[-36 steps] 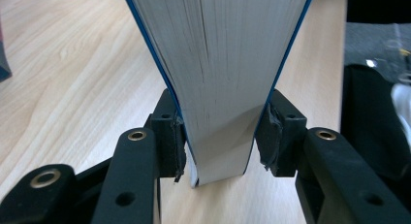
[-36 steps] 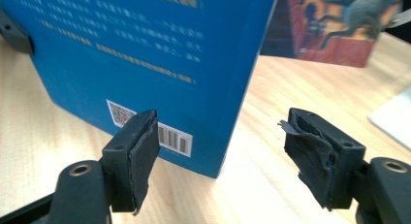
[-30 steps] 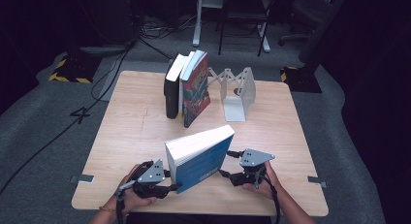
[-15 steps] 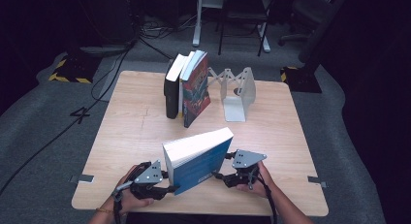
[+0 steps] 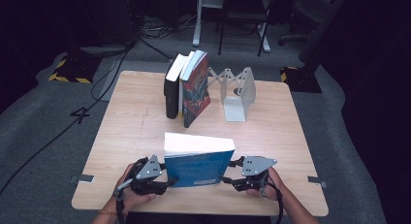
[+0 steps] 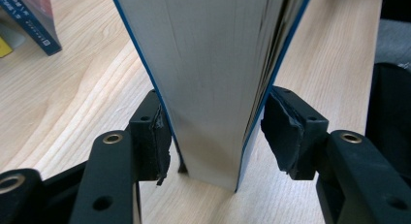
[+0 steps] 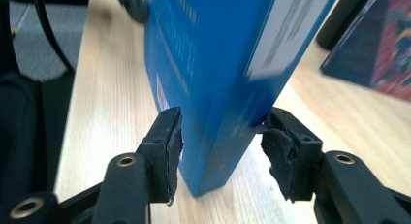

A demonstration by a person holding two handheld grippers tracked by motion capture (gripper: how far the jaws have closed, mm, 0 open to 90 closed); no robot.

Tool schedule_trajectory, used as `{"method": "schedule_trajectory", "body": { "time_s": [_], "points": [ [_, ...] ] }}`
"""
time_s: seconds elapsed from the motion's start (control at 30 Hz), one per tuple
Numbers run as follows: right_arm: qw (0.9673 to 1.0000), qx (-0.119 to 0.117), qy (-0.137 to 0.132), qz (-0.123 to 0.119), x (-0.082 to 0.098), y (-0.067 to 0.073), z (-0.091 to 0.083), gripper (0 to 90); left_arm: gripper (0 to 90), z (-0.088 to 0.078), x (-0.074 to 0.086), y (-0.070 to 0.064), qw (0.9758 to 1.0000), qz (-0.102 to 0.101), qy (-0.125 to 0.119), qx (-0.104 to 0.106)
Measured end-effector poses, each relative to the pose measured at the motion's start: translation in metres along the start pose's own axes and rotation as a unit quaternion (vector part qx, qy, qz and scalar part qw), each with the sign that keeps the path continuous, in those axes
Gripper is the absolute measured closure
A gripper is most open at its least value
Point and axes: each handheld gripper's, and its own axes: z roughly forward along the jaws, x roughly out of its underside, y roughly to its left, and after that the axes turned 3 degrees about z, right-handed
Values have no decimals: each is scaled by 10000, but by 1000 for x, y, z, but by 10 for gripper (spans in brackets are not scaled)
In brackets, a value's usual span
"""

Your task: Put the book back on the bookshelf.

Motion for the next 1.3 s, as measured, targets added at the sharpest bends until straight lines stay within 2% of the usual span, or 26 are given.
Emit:
{"method": "schedule_trajectory", "body": {
  "time_s": [0.17,0.3,0.43,0.63,0.8,1.17,1.3],
  "points": [
    [9996,-45,-260,94,-12,1,-8,484,401,7,-6,3,9999,-86,22,-129],
    [9995,7,-306,30,-22,4,-8,479,371,13,-10,9,9999,-157,-5,-72],
    [9991,97,-402,12,-30,6,-11,491,342,20,-14,15,9999,-131,-41,41],
    [9985,264,-475,38,-38,6,-19,523,320,36,-26,22,9997,60,-6,216],
    [9978,439,-483,65,-40,5,-37,536,312,55,-40,23,9989,228,-4,398],
    [9964,691,-463,192,-46,1,-64,547,301,83,-60,21,9976,453,-17,527],
    [9967,716,-320,223,-50,-2,-72,551,299,91,-66,18,9973,512,-28,530]
  ]
}}
